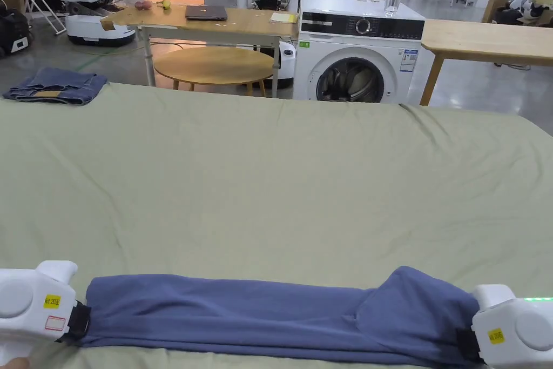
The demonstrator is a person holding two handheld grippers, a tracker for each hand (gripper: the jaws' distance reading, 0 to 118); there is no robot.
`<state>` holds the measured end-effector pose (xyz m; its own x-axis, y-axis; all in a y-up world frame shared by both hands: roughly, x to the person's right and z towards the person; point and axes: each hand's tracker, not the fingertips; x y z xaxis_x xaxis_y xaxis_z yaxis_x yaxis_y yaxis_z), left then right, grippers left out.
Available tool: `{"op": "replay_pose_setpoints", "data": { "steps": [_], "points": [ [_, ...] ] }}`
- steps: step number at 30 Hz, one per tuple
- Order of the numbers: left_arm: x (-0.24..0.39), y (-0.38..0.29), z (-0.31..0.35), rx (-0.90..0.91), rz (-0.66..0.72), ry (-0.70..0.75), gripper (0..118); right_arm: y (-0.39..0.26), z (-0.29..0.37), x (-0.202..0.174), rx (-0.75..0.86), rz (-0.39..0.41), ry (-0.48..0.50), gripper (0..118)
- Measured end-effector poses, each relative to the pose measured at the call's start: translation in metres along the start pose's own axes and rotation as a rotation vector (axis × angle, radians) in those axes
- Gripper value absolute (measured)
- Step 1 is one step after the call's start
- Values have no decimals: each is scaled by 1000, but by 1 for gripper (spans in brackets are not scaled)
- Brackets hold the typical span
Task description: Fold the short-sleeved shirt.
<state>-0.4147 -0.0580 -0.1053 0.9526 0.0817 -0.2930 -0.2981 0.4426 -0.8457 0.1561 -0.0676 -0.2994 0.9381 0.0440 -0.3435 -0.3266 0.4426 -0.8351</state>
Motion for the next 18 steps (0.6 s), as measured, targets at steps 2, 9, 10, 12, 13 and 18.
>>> {"op": "replay_pose_setpoints", "data": {
  "steps": [2,9,10,12,13,18],
  "points": [
    [-1,2,6,2,17,-8,8,2,1,0,6,4,-6,8],
    [8,17,45,220,77,-39,38,22,65,-4,226,-44,-130,58],
    [14,21,50,271,72,-49,39,26,72,-6,273,-65,-126,58],
    [27,27,57,349,32,-56,38,32,82,-14,351,-87,-139,58],
    [32,31,58,380,6,-40,38,35,86,-21,403,-91,-140,58],
    [67,41,68,611,-71,27,38,44,92,-57,666,-129,-67,58]
  ]
}}
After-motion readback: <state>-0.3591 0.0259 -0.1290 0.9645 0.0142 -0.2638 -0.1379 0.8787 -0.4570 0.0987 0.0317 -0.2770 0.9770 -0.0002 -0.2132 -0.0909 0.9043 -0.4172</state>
